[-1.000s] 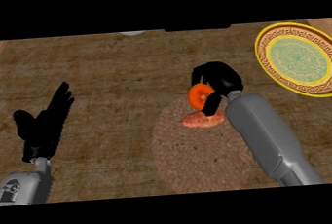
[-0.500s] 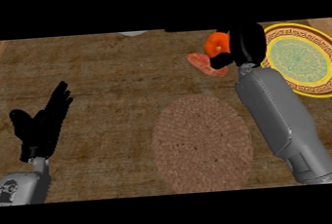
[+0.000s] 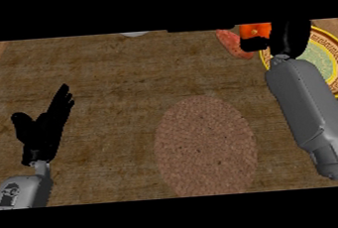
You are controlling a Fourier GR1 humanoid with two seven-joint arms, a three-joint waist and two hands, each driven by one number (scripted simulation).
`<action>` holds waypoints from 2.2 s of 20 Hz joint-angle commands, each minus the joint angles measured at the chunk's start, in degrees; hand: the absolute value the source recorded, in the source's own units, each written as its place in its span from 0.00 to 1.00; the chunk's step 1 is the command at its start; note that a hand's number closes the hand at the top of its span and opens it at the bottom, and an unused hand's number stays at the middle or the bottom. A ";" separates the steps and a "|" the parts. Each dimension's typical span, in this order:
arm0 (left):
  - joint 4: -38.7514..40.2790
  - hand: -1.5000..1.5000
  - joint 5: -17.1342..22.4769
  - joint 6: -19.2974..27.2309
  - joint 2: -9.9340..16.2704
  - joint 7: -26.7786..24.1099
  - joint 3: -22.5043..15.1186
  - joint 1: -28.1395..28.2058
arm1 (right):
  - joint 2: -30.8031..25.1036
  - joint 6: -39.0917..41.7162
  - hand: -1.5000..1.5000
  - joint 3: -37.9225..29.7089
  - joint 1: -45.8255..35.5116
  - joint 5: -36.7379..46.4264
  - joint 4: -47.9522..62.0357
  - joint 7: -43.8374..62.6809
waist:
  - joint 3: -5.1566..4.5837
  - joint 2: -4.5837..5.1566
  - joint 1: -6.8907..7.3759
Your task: Pick the squash from the placemat and place it in the plate
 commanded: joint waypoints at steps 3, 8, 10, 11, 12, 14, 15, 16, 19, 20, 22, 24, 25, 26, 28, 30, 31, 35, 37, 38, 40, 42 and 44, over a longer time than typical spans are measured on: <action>2.58 0.50 -1.57 0.57 -1.51 0.20 0.13 -3.87 | -7.01 -2.19 1.00 -6.67 -1.79 -5.16 7.50 -5.30 | 0.03 0.28 0.10; 0.50 0.50 -1.91 -0.59 -2.35 -1.41 -0.41 0.53 | -11.24 -5.19 1.00 -10.47 0.11 -8.74 15.86 -13.45 | 0.07 0.38 0.87; 0.46 0.50 -0.68 -0.88 -0.40 4.61 1.51 -5.03 | -14.39 -2.61 1.00 -10.92 0.30 -9.31 17.92 -16.10 | 0.09 0.40 0.63; 0.00 0.50 -2.33 -0.04 -3.02 -1.10 -0.62 -0.01 | -17.35 -1.20 1.00 -11.58 -1.28 -8.79 20.64 -15.79 | 0.09 0.62 1.40; -2.34 0.50 -0.41 -2.46 -0.11 -0.19 1.44 1.41 | -16.13 -2.66 1.00 -11.33 0.71 -8.62 22.26 -17.17 | 0.10 0.50 1.60; -1.06 0.50 -1.98 -1.16 -1.08 1.77 0.27 -1.78 | -18.29 3.63 1.00 -11.39 -0.23 -9.51 24.72 -18.64 | 0.12 0.61 1.27; 1.15 0.50 -1.26 -1.34 -0.85 0.40 1.94 -2.24 | -19.50 6.01 1.00 -11.46 -0.40 -9.87 25.42 -19.71 | 0.09 0.60 1.03; -0.48 0.50 -2.03 -1.09 -1.55 1.11 0.52 -1.38 | -17.91 4.55 1.00 -12.29 -0.82 -10.53 27.70 -20.16 | 0.13 0.71 1.63; 3.89 0.50 -2.37 -0.59 -2.08 -0.66 1.52 -4.98 | -18.91 9.98 0.00 -17.35 -0.48 -16.73 29.42 -23.03 | 0.19 1.17 1.41; -1.56 0.50 -2.64 -0.29 -2.45 1.64 0.00 -1.45 | -19.76 12.45 0.00 -16.87 -1.89 -16.60 29.83 -22.76 | 0.15 0.56 1.64; -1.02 0.50 -0.81 -1.62 -0.93 3.55 2.16 -3.91 | -20.51 12.60 0.00 -17.27 0.47 -17.38 30.32 -30.15 | 0.20 0.74 1.71; 1.47 0.50 -1.64 -1.76 -2.18 -0.02 1.62 -1.50 | -20.33 10.54 0.00 -18.96 2.74 -19.30 29.97 -35.90 | 0.19 0.78 1.51; -1.03 0.50 -2.48 -1.43 -1.65 1.56 1.19 -1.39 | -19.97 9.52 0.00 -18.06 1.27 -18.50 29.80 -35.20 | 0.15 0.55 1.47; 2.48 0.50 -3.46 -0.62 -3.26 -0.03 0.37 -3.63 | -19.34 6.50 0.00 -18.73 1.26 -19.02 28.28 -37.82 | 0.18 0.83 1.35; -0.20 0.50 -3.28 -0.86 -2.77 0.42 0.34 -0.74 | -18.58 6.23 0.00 -19.50 0.76 -20.75 25.51 -42.06 | 0.15 0.35 1.17; 3.22 0.50 -1.23 -3.05 -1.04 -0.76 3.01 -2.50 | -18.44 8.55 0.00 -22.73 1.12 -25.27 23.62 -49.65 | 0.17 0.51 0.61; -0.45 0.50 -2.55 -1.43 -2.34 -0.40 1.21 -0.15 | -16.29 8.34 0.00 -23.51 -0.14 -26.89 21.93 -50.80 | 0.17 0.02 0.83; 0.52 0.50 -2.74 -1.95 -1.73 -1.65 2.18 0.59 | -17.36 13.94 0.00 -28.04 -1.18 -33.60 21.33 -52.59 | 0.09 0.00 0.43; -0.64 0.50 -2.71 -1.29 -1.60 1.03 2.46 0.56 | -16.21 15.87 0.00 -29.33 -1.03 -36.07 21.34 -48.98 | 0.05 -0.25 0.00; 1.05 0.50 -2.32 -2.16 -1.53 0.67 2.60 -2.01 | -19.10 20.18 0.00 -31.32 -1.37 -38.18 22.75 -47.89 | 0.07 -0.07 -0.30; 0.44 0.50 -1.74 -2.33 -1.66 0.86 2.95 -0.80 | -19.83 26.16 0.00 -32.80 -0.75 -40.92 23.83 -45.71 | 0.06 -0.22 -0.40; 1.92 0.50 -1.37 -3.10 -1.27 0.04 3.80 -0.62 | -19.37 29.70 0.00 -32.91 -0.37 -42.53 23.78 -44.65 | 0.01 -0.24 -0.52; 5.51 0.50 -2.44 -3.58 -2.09 -3.96 3.77 -1.42 | -19.95 32.02 0.00 -32.56 0.92 -43.69 22.99 -44.46 | -0.02 -0.15 -0.71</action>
